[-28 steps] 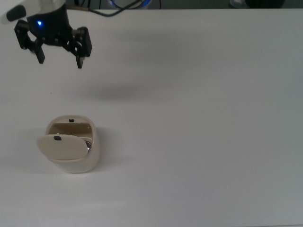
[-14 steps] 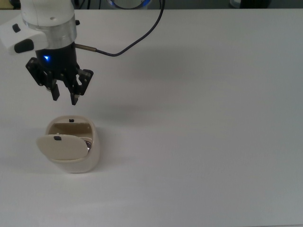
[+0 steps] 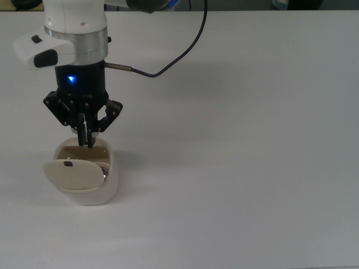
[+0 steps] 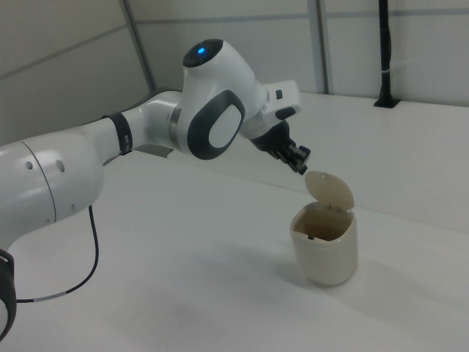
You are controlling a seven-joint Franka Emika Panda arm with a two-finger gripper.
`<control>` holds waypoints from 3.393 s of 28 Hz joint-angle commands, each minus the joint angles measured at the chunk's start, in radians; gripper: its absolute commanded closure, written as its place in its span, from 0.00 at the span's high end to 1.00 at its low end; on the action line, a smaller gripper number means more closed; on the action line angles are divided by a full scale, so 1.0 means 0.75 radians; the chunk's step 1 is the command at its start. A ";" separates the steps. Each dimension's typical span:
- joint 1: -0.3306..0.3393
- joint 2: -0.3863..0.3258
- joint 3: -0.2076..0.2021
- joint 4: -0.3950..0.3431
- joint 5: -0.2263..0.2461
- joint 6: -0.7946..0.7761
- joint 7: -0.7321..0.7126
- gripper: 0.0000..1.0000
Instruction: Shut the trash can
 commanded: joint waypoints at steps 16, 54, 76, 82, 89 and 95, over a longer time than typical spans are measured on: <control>-0.014 0.061 -0.020 0.023 -0.076 0.270 0.031 0.16; -0.022 0.094 -0.010 -0.014 -0.058 -0.157 -0.114 0.15; -0.022 0.112 -0.006 -0.102 -0.058 -0.225 -0.190 0.15; -0.022 0.137 -0.004 -0.108 -0.058 -0.225 -0.190 0.13; -0.020 0.170 -0.002 -0.110 -0.056 -0.225 -0.188 0.13; -0.020 0.149 0.000 -0.069 -0.007 -0.225 -0.178 0.15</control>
